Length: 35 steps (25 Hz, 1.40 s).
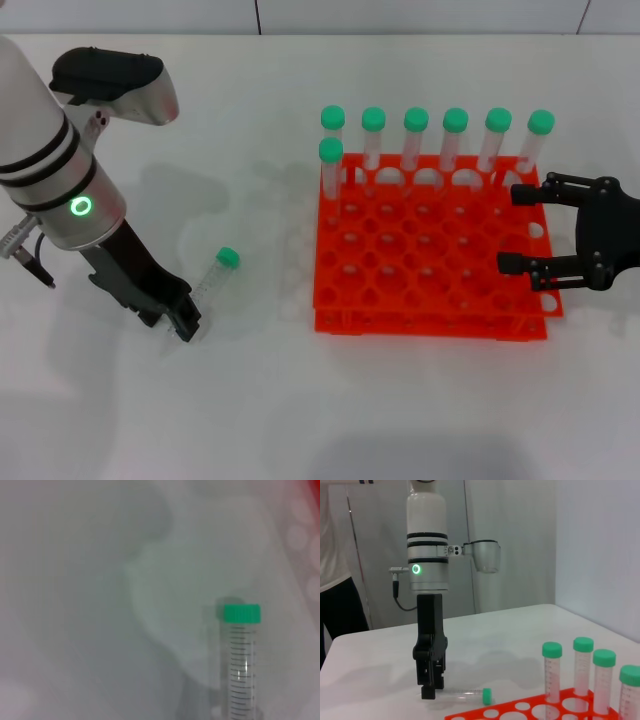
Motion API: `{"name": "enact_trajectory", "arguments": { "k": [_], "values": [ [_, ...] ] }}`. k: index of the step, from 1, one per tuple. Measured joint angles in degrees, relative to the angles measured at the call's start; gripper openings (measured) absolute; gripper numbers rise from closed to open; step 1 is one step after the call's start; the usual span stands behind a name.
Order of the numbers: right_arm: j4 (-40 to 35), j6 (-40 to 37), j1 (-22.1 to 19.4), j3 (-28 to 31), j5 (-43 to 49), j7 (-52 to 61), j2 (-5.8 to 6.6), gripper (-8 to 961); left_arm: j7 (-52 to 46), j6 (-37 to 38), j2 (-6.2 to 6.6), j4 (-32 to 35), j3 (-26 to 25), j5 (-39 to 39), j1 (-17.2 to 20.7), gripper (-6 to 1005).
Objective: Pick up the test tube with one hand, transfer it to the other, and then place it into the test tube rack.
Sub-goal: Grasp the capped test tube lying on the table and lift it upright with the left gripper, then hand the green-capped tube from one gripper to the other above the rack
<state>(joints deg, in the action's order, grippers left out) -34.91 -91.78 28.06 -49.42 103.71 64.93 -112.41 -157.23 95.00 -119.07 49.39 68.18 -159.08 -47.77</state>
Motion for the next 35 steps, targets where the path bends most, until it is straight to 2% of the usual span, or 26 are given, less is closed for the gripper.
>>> {"name": "enact_trajectory", "arguments": {
  "k": [9,15,20,24,27,30,35],
  "values": [
    [-0.1,0.3,-0.2,0.2,-0.1,0.0,0.0,870,-0.5,-0.8,-0.06,0.0,1.4,-0.1,-0.1,504],
    [-0.1,0.5,-0.3,0.3,-0.1,0.0,0.0,869,-0.5,-1.2,-0.16,-1.3,1.7,0.1,-0.8,427],
    [-0.1,0.5,-0.5,0.3,-0.1,0.0,0.0,869,-0.5,-1.6,-0.21,-1.4,2.3,0.2,-1.0,200],
    [-0.4,0.3,-1.0,0.3,-0.3,0.0,0.0,869,-0.9,-2.2,-0.22,-0.3,2.3,0.2,-0.9,198],
    [-0.5,-0.1,-1.2,0.3,-0.4,0.2,0.14,869,-1.4,-1.7,-0.21,5.4,2.2,0.4,0.5,197],
    [-0.6,-0.5,-1.2,0.4,-0.8,0.5,0.45,869,-1.6,-1.0,-0.19,15.5,2.2,0.8,3.1,197],
    [-0.6,-1.0,-1.3,1.0,-1.2,0.5,0.61,869,-0.1,-6.8,-0.11,27.8,2.3,0.4,7.4,197]
  ]
}}
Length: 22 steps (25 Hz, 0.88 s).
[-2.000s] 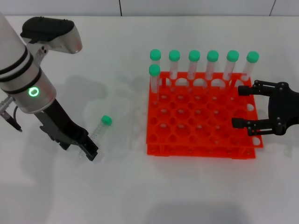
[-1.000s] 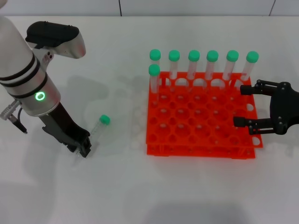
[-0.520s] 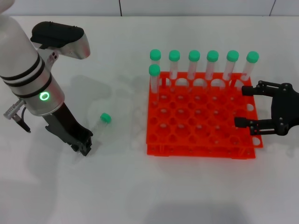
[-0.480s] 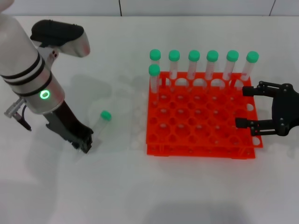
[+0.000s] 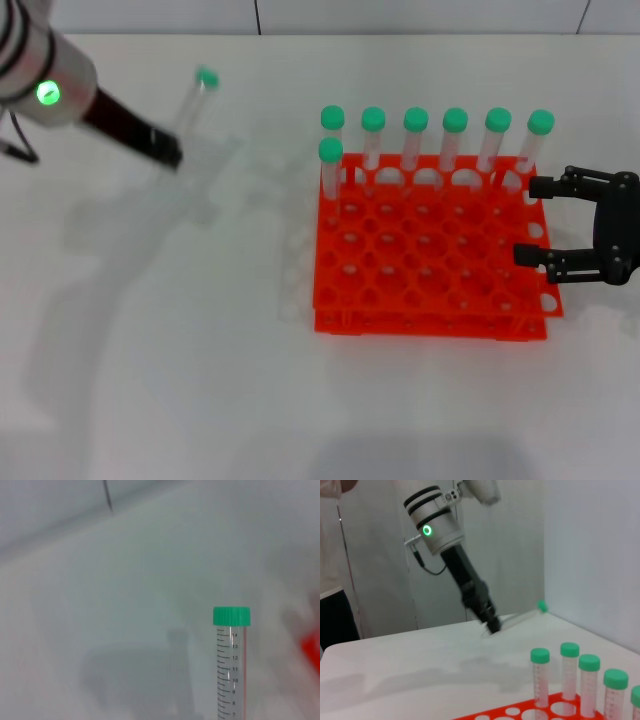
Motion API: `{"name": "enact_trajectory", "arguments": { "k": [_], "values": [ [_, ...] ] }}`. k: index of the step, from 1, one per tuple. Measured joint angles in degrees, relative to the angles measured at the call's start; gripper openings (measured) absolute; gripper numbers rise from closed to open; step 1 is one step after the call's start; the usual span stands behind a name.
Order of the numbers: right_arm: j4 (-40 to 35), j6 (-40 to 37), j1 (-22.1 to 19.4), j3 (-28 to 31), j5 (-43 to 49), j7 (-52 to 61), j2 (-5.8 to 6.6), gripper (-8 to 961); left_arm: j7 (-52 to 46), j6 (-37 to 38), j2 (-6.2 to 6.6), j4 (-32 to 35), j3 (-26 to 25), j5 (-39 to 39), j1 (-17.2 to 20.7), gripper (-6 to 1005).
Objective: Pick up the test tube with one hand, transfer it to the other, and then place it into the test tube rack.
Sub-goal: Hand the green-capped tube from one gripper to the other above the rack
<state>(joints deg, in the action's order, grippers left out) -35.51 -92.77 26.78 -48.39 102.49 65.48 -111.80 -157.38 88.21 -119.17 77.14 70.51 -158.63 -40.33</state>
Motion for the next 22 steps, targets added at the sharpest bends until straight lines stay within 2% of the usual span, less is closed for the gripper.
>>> {"name": "enact_trajectory", "arguments": {
  "k": [6,8,11,16,17,19,22],
  "values": [
    [0.0,-0.4,-0.1,0.9,0.0,0.0,0.0,869,7.5,-14.5,-0.07,5.9,3.1,6.1,5.8,197],
    [0.0,-0.5,-0.1,1.1,0.0,-0.1,-0.09,869,12.7,-21.0,-0.12,6.6,4.2,11.8,8.4,197],
    [0.0,-0.5,-0.1,1.5,-0.1,-0.2,-0.38,869,23.1,-27.8,-0.17,5.8,4.5,25.2,11.4,197],
    [0.0,-0.9,-0.2,1.5,-0.7,-0.3,-0.57,869,41.2,-29.0,0.01,-1.5,2.9,46.9,12.3,197],
    [0.0,-1.2,-0.3,1.5,-0.9,-0.3,-0.6,869,42.9,-28.8,0.12,-2.7,2.9,48.8,12.3,197],
    [-0.1,-1.5,-0.3,1.6,-1.2,-0.4,-0.61,870,49.7,-26.9,0.72,-7.7,2.4,55.9,11.5,197],
    [-0.1,-1.6,-0.3,1.5,-1.8,-0.4,-0.62,870,59.0,-20.1,1.37,-17.7,-1.6,62.4,7.9,197]
  ]
}}
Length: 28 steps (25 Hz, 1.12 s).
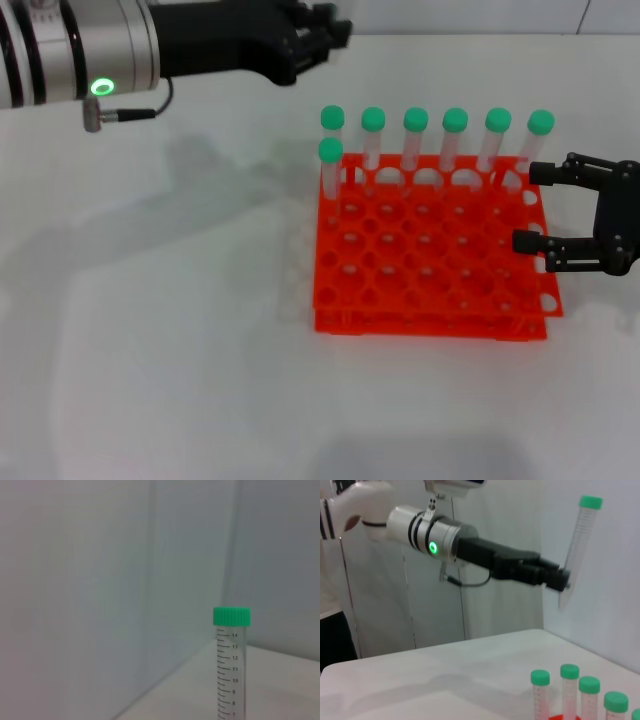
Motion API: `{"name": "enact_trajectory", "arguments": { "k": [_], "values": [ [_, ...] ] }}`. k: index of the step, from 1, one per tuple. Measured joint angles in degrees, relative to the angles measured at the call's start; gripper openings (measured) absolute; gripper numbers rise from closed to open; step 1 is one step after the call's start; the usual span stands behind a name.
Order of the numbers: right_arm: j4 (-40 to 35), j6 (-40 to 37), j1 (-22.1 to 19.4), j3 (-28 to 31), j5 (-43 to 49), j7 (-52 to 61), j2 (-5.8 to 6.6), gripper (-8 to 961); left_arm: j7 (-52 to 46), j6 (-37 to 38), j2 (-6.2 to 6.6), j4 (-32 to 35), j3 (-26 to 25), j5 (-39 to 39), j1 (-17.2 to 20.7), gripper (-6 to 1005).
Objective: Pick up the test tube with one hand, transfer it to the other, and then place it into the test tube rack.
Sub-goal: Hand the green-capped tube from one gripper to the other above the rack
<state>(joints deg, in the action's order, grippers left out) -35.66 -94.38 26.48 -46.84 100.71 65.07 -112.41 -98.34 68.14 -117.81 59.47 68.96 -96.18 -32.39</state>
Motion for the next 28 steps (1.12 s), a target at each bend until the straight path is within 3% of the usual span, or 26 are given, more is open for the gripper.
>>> {"name": "enact_trajectory", "arguments": {
  "k": [3,5,7,9,15,28],
  "values": [
    [0.0,-0.2,-0.1,0.0,-0.9,-0.1,0.01,870,9.2,9.7,1.19,-12.9,-6.9,2.0,-5.4,197],
    [0.0,-0.2,-0.1,0.0,-1.4,-0.1,0.01,870,13.6,13.6,2.8,-21.4,-9.7,2.0,-9.0,197],
    [0.0,-0.3,-0.2,0.0,-1.8,-0.1,0.01,870,16.6,15.1,4.46,-27.6,-10.6,1.7,-11.6,197],
    [0.0,-0.3,-0.2,0.0,-1.9,-0.1,0.03,870,18.1,15.2,5.04,-30.0,-10.4,0.2,-12.7,197],
    [0.1,-0.3,-0.2,0.6,-2.0,0.1,0.23,870,17.8,14.9,4.52,-30.2,-10.4,-6.4,-14.6,197],
    [2.9,-1.9,3.2,2.8,-10.7,7.2,1.34,870,15.4,13.5,2.5,-30.2,-10.5,-11.3,-19.2,197]
  ]
}}
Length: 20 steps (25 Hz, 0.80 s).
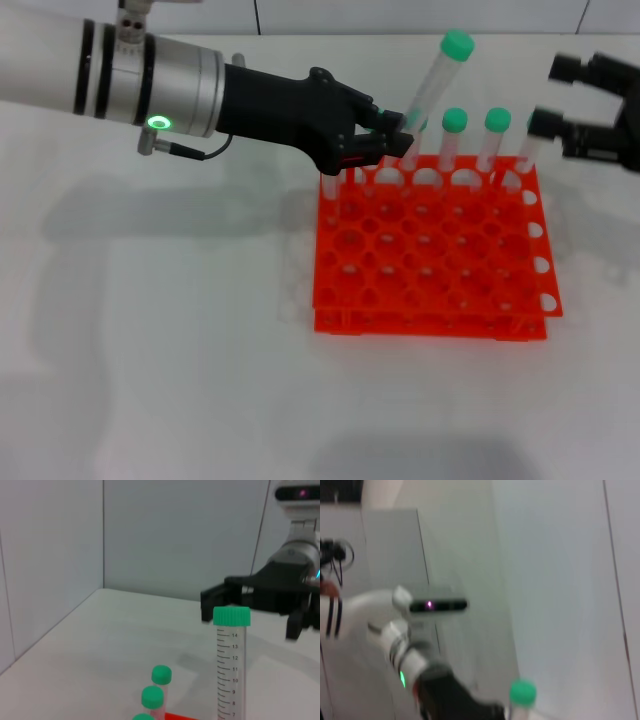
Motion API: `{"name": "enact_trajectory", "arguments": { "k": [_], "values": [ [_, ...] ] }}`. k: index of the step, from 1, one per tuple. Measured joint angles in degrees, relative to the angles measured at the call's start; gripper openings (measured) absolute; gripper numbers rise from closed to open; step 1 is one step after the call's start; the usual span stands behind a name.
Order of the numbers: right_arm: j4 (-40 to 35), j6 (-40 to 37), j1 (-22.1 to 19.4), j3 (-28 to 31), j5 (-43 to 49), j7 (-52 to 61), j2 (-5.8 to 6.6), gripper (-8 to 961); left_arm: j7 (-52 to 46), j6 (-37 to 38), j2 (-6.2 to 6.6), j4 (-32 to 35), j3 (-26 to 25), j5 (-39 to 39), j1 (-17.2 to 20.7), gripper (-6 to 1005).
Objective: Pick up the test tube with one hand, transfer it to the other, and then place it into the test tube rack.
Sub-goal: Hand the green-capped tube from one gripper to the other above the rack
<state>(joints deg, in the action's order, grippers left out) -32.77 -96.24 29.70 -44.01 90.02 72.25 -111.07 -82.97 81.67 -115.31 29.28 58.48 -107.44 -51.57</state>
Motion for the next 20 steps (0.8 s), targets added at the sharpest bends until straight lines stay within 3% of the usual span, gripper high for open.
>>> {"name": "enact_trajectory", "arguments": {
  "k": [6,11,13,20],
  "values": [
    [7.1,-1.6,2.5,0.3,-6.0,-0.5,0.55,870,-1.2,-0.9,-0.85,0.0,0.0,-1.9,-1.0,196],
    [8.9,-0.6,3.0,0.3,-7.0,-1.8,-1.96,869,-1.1,-1.0,-1.29,0.4,0.0,-2.3,-1.0,196],
    [9.2,0.1,3.0,0.2,-7.1,-3.7,-3.85,869,-1.0,-1.0,-1.39,0.7,0.0,-2.3,-0.9,196],
    [15.0,0.6,5.0,-0.2,-8.2,-8.9,-4.37,870,-0.8,-1.0,-1.95,0.9,0.0,-2.4,-0.9,196]
  ]
}}
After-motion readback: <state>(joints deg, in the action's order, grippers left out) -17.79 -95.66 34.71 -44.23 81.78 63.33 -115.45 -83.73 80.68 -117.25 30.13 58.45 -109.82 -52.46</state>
